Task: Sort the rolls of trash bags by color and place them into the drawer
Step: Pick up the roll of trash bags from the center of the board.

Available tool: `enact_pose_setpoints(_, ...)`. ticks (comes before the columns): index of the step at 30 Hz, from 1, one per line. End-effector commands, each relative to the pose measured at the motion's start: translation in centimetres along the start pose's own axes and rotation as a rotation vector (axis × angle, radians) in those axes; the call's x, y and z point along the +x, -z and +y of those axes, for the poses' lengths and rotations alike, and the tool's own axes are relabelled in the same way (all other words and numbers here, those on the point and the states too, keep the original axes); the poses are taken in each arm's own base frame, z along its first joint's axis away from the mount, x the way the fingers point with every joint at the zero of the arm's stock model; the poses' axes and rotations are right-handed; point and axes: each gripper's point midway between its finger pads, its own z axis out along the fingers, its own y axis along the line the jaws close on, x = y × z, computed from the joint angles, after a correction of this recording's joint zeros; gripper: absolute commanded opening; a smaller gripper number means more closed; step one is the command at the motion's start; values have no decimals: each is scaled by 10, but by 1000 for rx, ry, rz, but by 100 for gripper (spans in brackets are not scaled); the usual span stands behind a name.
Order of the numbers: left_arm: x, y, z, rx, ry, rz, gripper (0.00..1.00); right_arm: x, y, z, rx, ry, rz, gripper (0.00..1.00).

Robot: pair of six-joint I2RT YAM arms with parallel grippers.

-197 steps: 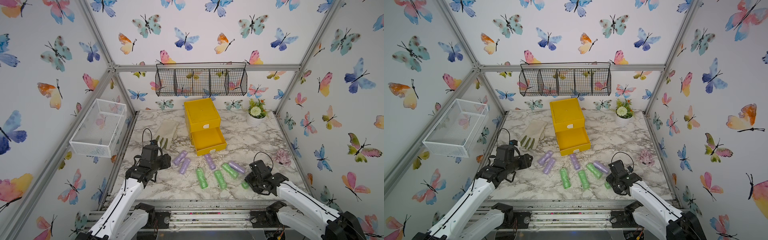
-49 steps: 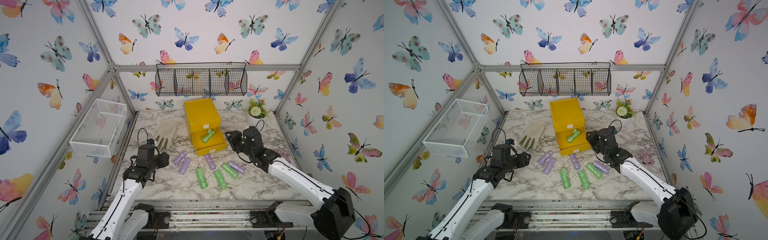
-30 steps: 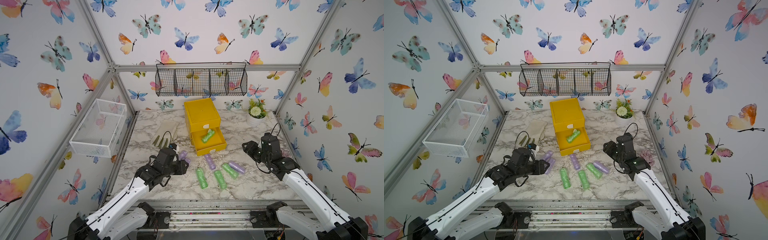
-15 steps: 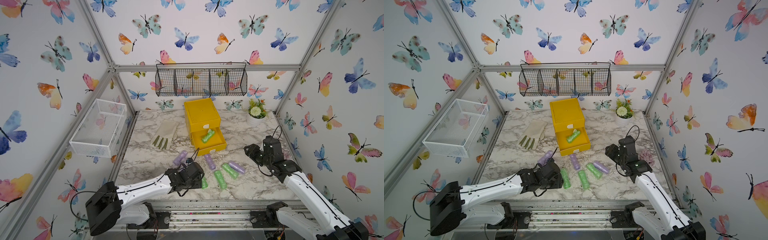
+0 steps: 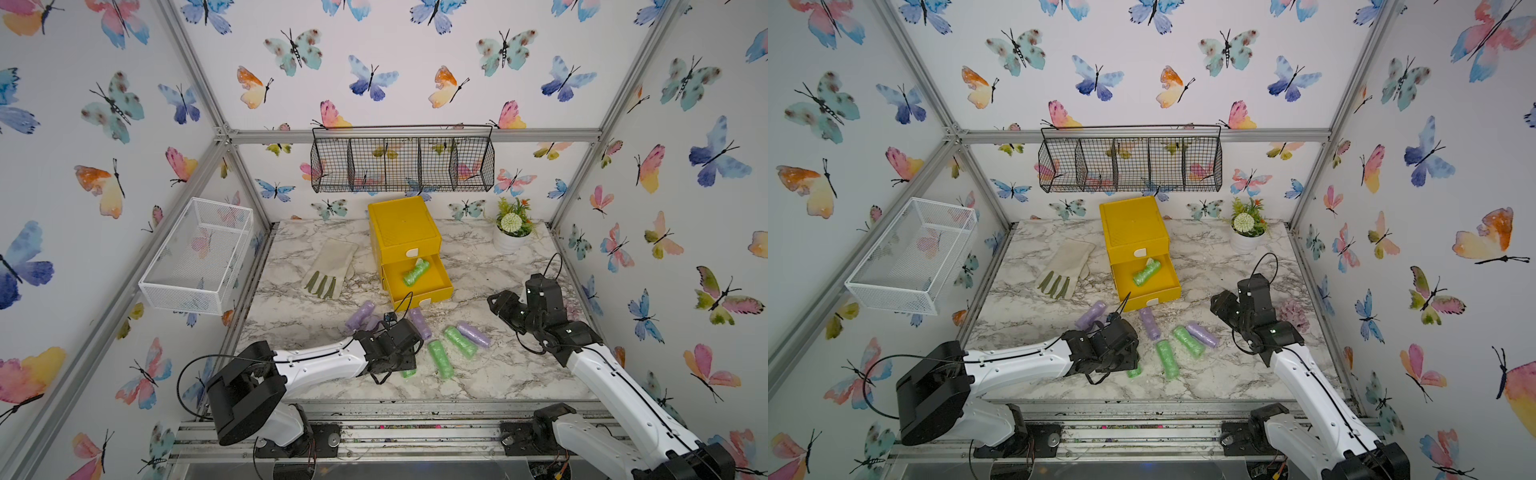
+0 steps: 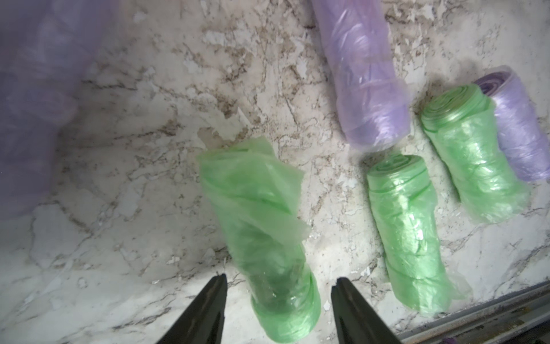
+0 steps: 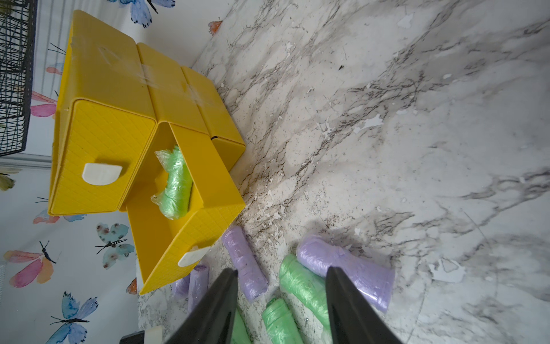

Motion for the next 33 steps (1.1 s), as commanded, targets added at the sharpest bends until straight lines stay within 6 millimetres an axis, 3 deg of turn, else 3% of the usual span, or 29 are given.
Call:
enact_pose_setpoints(1, -2, -7, 12, -64, 3, -3, 61, 1, 1, -3, -5, 2, -3, 53)
enact_pose_setpoints(16, -4, -25, 15, -77, -16, 24, 58, 9, -1, -9, -10, -19, 12, 53)
enact_pose_setpoints(24, -2, -26, 13, -64, -30, 33, 48, 10, -1, -9, -12, -27, 11, 53)
enact_pose_setpoints(33, -6, -8, 9, -40, -54, 22, 30, 11, -3, -9, -15, -33, 16, 53)
